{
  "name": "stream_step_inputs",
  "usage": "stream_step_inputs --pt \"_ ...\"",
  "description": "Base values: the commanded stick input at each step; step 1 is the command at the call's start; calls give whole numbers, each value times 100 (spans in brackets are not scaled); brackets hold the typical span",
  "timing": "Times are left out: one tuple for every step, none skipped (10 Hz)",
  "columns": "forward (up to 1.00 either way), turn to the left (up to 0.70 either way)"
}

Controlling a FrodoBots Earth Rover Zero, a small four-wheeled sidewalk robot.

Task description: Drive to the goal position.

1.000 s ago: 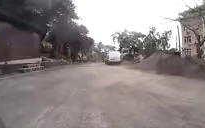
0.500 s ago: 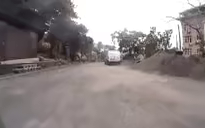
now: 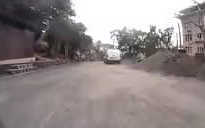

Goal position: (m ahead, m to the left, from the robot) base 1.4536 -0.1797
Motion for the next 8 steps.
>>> stream_step_inputs --pt "70 0" --pt "70 0" --pt "70 0" --pt "70 0" --pt "70 0" --pt "70 0" --pt "70 0" --pt "70 0"
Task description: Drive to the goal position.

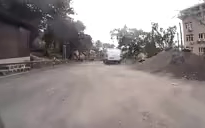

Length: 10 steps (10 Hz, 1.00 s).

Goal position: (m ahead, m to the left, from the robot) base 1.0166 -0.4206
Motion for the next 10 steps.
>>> stream_step_inputs --pt "70 0" --pt "70 0" --pt "70 0" --pt "70 27" --pt "70 27" --pt "70 27" --pt "70 27" --pt "70 27" --pt "70 27" --pt "70 27"
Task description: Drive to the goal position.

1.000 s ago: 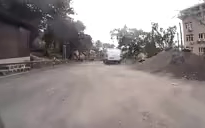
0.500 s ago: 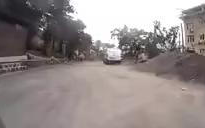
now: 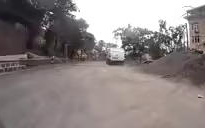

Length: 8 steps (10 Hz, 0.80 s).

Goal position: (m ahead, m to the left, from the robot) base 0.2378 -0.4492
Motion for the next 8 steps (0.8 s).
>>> stream_step_inputs --pt "70 27" --pt "70 27" --pt "70 27" --pt "70 27" --pt "70 27" --pt "70 27" --pt "70 27" --pt "70 24"
